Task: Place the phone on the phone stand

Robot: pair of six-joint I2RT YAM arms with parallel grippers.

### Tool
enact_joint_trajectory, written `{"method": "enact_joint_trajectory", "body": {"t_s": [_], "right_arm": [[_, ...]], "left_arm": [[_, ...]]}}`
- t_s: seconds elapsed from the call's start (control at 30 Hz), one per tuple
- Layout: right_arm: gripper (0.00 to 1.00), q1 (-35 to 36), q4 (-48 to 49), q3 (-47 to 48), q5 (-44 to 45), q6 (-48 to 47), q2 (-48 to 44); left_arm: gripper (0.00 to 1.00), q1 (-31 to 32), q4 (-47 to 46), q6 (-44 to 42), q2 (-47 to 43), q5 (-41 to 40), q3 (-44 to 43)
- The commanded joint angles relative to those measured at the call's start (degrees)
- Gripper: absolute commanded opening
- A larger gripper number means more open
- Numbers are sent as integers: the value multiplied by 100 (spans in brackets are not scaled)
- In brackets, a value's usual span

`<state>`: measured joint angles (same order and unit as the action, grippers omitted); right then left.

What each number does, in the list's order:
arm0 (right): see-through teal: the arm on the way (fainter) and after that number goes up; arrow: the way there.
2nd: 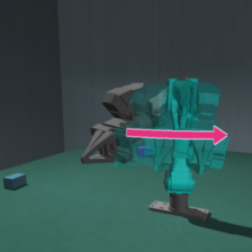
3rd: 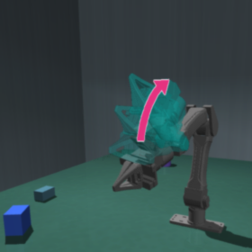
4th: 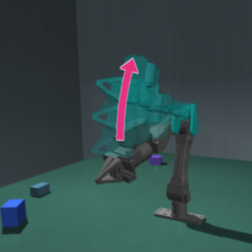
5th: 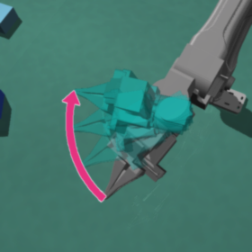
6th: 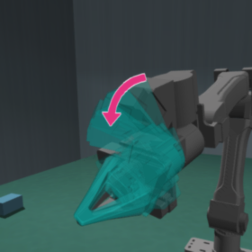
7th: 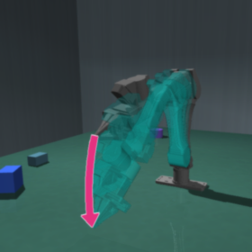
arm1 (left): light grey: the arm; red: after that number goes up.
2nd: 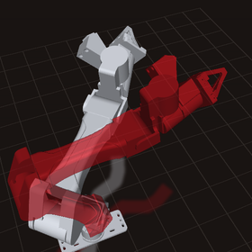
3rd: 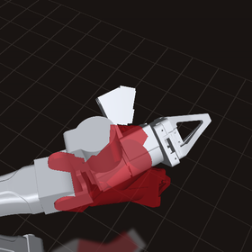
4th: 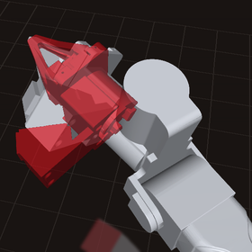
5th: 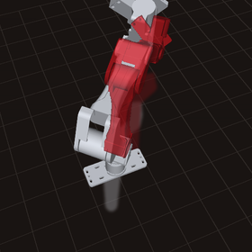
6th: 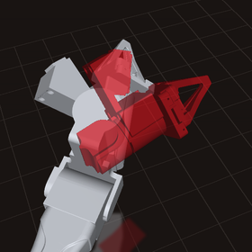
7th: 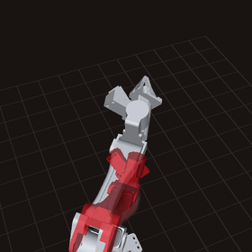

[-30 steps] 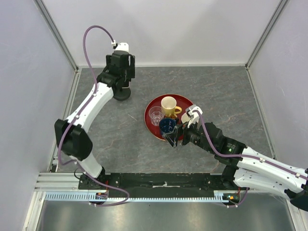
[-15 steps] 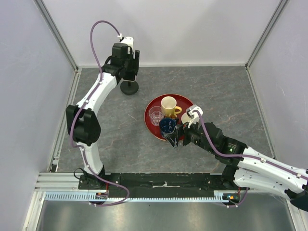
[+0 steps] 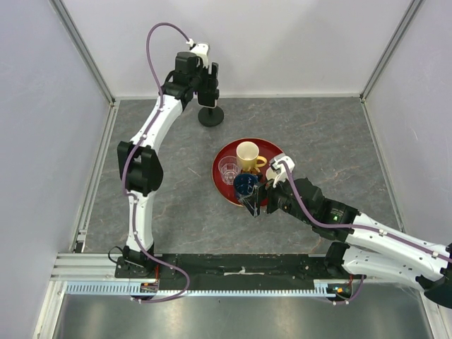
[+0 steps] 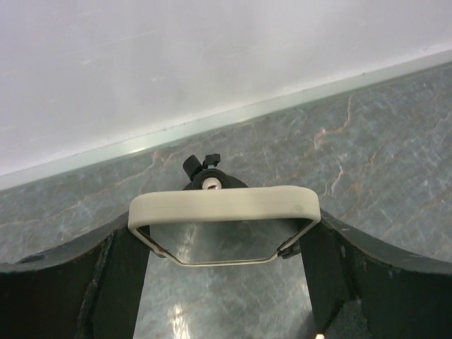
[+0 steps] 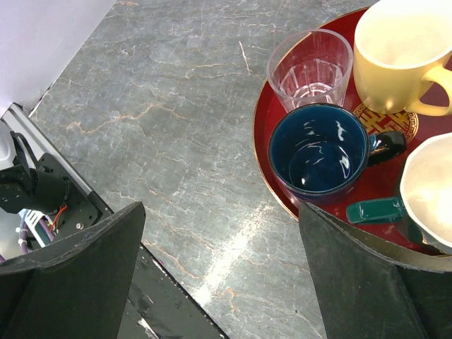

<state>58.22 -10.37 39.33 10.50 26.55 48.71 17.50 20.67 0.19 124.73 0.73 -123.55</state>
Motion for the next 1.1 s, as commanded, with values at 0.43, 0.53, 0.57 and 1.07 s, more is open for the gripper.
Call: {"method": "enact_joint_trajectory", "body": {"t_s": [0.43, 0.53, 0.57, 1.07], "right_arm": [[96, -30, 105, 268, 189, 61, 95], [96, -30, 105, 268, 189, 53, 112], [96, -30, 97, 277, 198, 44, 147], [98, -30, -148, 382, 785, 281, 113]], "left_arm": [[2, 439, -1196, 359, 1010, -56, -1743], [2, 474, -1363, 289, 1054, 93, -1769], [2, 491, -1363, 254, 1080, 120, -1804], [90, 500, -679, 807, 870, 313, -1779]]}}
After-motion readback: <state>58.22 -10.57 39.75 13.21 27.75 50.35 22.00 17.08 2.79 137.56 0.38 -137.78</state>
